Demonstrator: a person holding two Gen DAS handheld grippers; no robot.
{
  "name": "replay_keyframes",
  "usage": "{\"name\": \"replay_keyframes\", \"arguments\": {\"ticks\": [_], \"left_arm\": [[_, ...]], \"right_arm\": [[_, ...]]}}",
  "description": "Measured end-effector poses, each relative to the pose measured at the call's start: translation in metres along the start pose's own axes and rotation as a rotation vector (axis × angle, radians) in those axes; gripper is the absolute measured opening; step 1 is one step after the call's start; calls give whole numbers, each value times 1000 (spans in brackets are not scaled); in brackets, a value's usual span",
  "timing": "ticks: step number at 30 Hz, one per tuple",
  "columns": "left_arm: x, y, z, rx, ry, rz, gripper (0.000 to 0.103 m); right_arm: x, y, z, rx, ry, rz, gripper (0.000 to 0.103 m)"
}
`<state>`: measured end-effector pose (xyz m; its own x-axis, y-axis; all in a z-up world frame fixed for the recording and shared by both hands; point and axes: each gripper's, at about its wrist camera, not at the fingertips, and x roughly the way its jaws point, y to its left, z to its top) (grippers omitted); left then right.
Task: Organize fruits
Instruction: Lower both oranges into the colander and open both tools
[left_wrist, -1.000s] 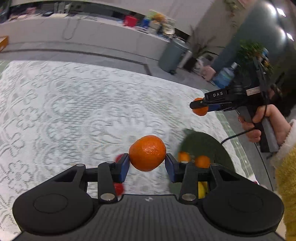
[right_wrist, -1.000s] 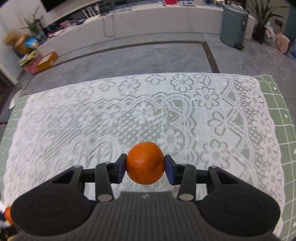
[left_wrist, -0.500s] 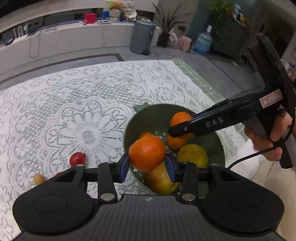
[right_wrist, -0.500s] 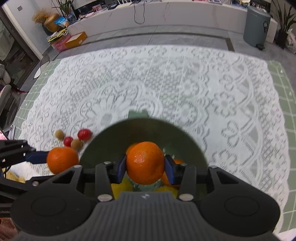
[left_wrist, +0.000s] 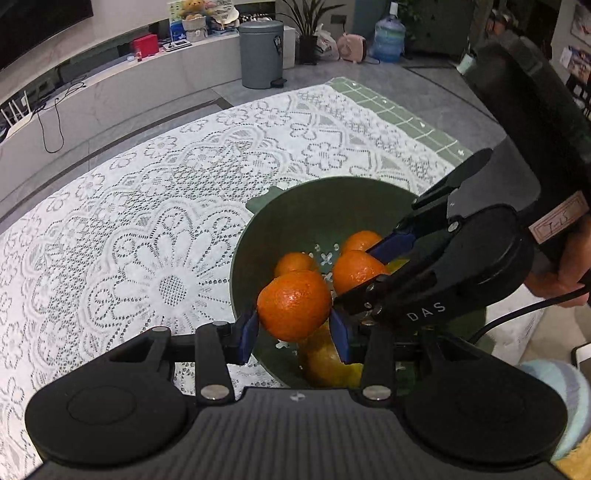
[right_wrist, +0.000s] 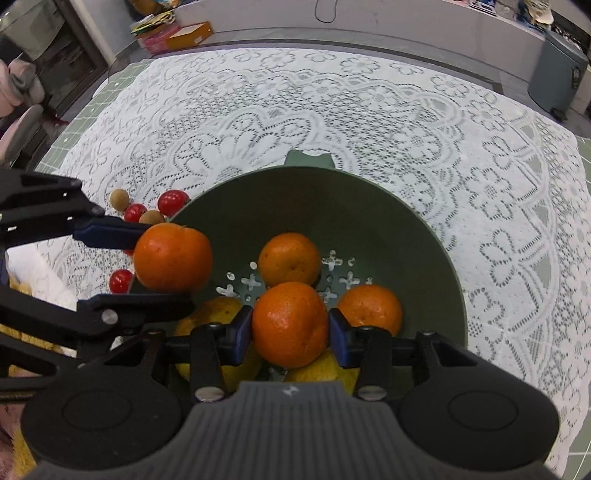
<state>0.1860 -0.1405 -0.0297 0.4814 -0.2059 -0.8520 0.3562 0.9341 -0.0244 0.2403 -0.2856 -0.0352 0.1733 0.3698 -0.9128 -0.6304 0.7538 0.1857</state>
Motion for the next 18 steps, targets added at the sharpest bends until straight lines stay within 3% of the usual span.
{"name": "replay_keyframes", "arguments": {"ticks": [18], "left_arm": [[14, 1, 1, -5, 35, -8, 54]], "right_arm": [[-8, 1, -4, -27, 8, -21, 43]]}}
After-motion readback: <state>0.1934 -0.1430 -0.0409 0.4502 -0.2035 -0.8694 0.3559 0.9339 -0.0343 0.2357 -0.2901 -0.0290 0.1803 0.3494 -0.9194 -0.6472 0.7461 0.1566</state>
